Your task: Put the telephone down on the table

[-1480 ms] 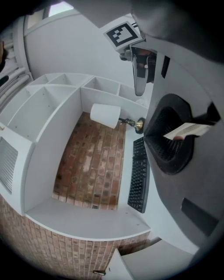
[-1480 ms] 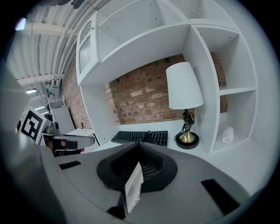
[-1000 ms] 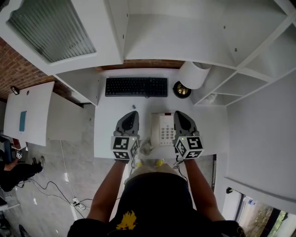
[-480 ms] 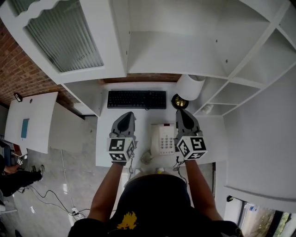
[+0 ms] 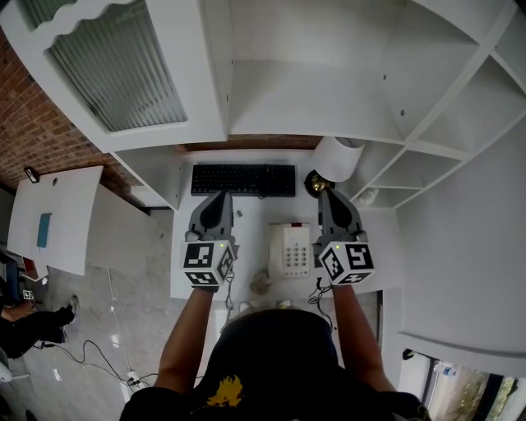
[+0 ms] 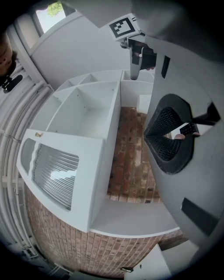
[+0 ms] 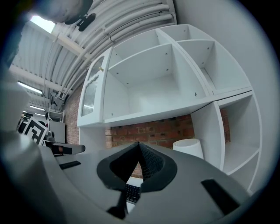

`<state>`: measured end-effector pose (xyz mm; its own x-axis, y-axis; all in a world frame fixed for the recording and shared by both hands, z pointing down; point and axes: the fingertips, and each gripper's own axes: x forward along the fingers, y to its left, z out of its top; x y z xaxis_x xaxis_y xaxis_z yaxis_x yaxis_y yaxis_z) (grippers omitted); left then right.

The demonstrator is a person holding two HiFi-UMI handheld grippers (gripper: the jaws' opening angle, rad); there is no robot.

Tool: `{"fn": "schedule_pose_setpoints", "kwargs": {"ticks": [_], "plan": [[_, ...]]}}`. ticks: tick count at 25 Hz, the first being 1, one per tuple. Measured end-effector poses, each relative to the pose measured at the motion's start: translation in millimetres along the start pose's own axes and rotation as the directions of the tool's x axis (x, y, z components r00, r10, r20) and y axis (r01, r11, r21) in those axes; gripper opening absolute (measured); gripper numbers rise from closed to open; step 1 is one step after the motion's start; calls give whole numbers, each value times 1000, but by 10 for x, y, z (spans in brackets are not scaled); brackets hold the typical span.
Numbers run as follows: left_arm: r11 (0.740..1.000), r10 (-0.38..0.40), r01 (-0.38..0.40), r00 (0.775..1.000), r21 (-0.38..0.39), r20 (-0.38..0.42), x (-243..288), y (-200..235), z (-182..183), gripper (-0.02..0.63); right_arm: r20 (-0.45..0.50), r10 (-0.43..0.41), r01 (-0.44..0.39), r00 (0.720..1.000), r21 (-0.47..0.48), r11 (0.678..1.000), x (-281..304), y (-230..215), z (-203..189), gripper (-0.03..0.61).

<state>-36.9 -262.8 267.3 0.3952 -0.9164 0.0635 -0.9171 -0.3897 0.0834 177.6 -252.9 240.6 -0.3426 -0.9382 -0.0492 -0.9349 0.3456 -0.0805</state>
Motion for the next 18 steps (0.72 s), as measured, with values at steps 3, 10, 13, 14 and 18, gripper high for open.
{"fn": "schedule_pose_setpoints", "kwargs": {"ticks": [3, 10, 13, 14, 18], "plan": [[1000, 2, -2, 1000, 6, 3, -8, 15, 11, 17, -2, -3, 3, 1000, 8, 1000, -2, -14, -8, -3], [1000, 10, -10, 1000, -7, -10, -40, 59, -46, 17, -8, -8, 8, 1000, 9, 1000, -19, -42, -21, -3], [1000, 11, -12, 1000, -12, -10, -50, 64, -57, 17, -11, -14, 14, 1000, 11, 1000, -34, -58, -33, -3], [1000, 12, -12, 1000, -12, -11, -55, 64, -60, 17, -12, -15, 15, 1000, 11, 1000, -42, -63, -36, -3], [1000, 11, -11, 1000, -12, -15, -77, 52, -82, 17, -13, -19, 19, 1000, 9, 1000, -76, -79, -30, -3]]}}
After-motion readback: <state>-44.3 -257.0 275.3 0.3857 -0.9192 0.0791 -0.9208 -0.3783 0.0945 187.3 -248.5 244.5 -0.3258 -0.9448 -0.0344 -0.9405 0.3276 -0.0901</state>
